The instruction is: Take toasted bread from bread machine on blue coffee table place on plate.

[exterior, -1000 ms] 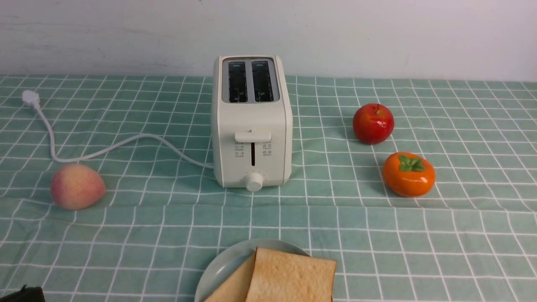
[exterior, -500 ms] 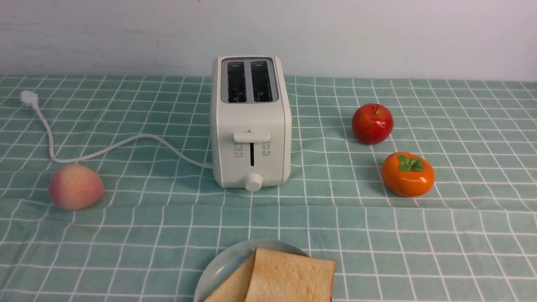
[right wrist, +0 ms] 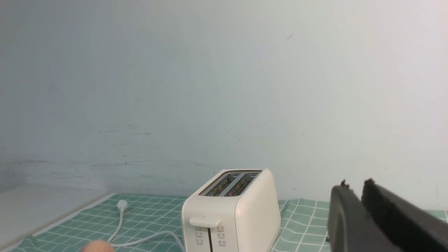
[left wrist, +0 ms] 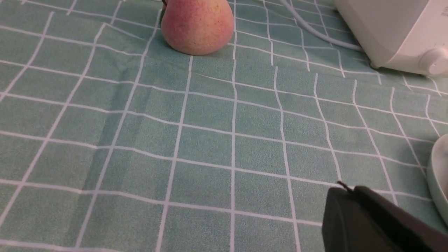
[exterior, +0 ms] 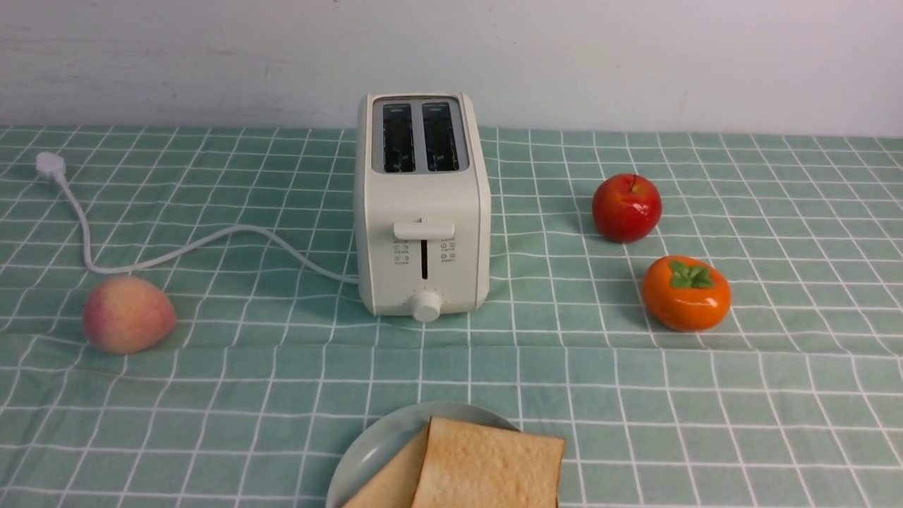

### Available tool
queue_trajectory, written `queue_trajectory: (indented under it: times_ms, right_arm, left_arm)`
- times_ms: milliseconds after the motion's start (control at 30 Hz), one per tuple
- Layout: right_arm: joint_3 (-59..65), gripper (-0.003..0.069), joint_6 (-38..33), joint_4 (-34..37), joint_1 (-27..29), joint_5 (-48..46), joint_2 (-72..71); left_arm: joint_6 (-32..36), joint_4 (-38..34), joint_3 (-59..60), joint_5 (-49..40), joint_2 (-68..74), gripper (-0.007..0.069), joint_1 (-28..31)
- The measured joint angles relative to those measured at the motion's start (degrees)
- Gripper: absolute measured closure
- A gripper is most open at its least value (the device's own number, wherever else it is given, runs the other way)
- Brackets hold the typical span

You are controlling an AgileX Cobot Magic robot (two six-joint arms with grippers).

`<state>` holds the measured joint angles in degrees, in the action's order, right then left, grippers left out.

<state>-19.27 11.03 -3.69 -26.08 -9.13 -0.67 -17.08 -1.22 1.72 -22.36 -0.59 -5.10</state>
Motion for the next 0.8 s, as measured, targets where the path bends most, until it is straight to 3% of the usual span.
queue_trajectory:
  times_ms: [433, 800]
  right_arm:
    - [3.9, 0.0568, -0.2, -0.4, 1.3, -1.7, 0.0]
    - [20.2, 0.0552, -0.4, -0.4, 20.1, -12.5, 0.0]
  left_arm:
    - [0.0, 0.0, 0.0, -0.1, 0.0, 0.0610, 0.0]
    - [0.0, 0.0, 0.0, -0.1, 0.0, 0.0605, 0.0]
